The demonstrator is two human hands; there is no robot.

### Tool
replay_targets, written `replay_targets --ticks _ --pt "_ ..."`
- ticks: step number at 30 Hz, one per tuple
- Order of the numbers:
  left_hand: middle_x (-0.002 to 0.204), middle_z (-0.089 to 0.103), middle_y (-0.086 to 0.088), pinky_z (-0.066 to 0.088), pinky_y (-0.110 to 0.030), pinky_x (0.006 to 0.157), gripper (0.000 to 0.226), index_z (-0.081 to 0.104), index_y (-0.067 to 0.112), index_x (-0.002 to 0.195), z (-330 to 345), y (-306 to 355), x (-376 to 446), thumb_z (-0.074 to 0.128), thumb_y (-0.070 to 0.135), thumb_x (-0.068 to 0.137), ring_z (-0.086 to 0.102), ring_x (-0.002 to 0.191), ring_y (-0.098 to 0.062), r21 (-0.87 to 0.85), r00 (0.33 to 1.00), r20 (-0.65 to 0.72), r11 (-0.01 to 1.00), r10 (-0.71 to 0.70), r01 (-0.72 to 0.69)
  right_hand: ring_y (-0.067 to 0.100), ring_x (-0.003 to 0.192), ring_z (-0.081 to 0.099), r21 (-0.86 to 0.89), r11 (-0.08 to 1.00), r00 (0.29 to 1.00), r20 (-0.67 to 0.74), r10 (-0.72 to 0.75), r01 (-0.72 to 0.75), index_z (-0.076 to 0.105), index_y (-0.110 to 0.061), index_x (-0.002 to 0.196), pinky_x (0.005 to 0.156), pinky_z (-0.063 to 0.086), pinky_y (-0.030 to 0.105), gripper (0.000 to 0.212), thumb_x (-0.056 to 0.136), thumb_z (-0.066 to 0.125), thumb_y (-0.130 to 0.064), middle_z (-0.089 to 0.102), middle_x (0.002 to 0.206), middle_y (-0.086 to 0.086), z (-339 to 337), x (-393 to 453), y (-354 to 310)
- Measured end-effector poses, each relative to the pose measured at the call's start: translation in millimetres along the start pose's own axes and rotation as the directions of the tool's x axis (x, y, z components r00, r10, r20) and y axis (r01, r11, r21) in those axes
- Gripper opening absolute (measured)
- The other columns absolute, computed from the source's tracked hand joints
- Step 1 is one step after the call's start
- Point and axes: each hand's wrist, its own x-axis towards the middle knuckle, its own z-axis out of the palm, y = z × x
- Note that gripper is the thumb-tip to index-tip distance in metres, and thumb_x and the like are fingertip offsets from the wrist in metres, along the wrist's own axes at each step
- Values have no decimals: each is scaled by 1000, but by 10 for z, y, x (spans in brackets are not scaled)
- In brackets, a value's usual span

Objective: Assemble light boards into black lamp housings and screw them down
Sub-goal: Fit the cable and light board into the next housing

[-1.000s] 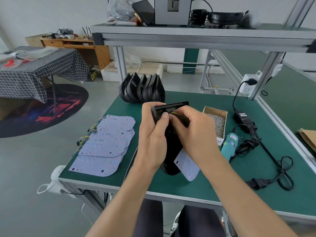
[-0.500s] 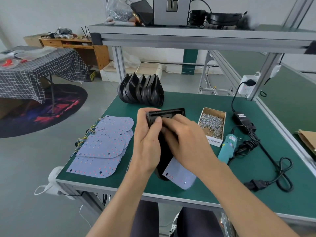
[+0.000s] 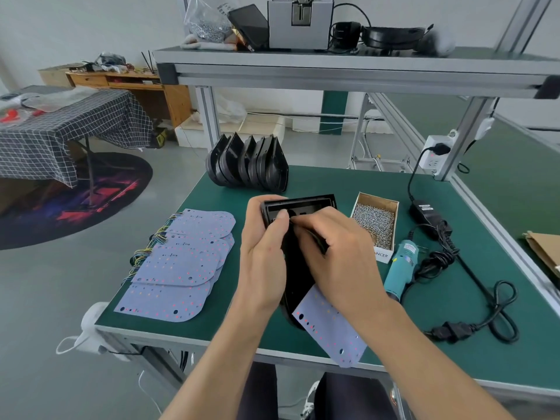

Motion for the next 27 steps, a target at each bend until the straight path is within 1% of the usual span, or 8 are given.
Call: replay_targets --ticks 4,9,12,15,18,20,24,27 --pt "99 68 -4 48 -44 92 12 61 18 104 -24 15 2 51 20 97 61 96 -21 19 1000 27 1000 12 -13 15 92 63 -3 1000 999 31 21 -21 78 -24 112 76 48 48 19 101 63 -18 61 98 -7 7 3 -51" --pt "102 68 -11 50 -38 91 15 59 12 107 -11 26 -26 50 17 97 61 97 -23 54 998 63 998 29 -32 10 95 54 -186 980 996 49 78 -68 75 -33 104 78 31 42 20 100 57 -25 53 91 -12 33 25 -116" --pt "103 68 -11 50 -30 89 14 59 11 107 10 28 -41 49 15 98 62 96 -20 71 995 84 995 59 -65 13 94 53 -209 975 995 61 83 -69 77 -32 100 78 33 46 20 99 59 -22 55 87 -9 36 18 -107" --pt "99 69 -7 50 -32 89 13 60 14 104 20 56 -5 50 18 97 61 94 -18 67 998 46 997 44 -47 13 100 56 -103 994 998 61 32 -25 78 -27 113 85 39 48 23 100 61 -17 58 97 -6 -11 0 -90" --pt "97 68 -1 47 -41 92 13 63 20 99 -27 96 68 51 21 97 60 94 -18 22 1000 7 1000 4 -4 9 110 58 87 996 997 -73 18 -11 76 -13 121 96 45 31 25 100 63 -12 61 111 0 -205 -39 7" --pt "99 67 1 45 -42 94 14 64 23 101 -102 115 117 51 23 97 60 97 -17 46 1000 -12 999 6 -6 9 115 59 114 989 989 -104 101 -90 76 -14 117 100 43 22 22 99 64 -11 62 115 -4 -376 -109 144" --pt "97 65 6 44 -37 87 16 64 24 104 -220 115 190 51 28 97 57 92 -13 71 1000 -14 997 -17 18 13 118 61 113 973 970 157 184 -203 70 -23 122 101 45 23 33 95 71 -5 64 123 -14 -584 -335 326" --pt "96 64 5 43 -40 88 15 64 23 103 -227 104 208 51 28 97 55 92 -14 53 1000 -8 998 -22 22 12 127 55 27 986 955 258 150 -162 64 -24 137 107 37 18 45 93 72 -23 58 131 -14 -564 -422 313"
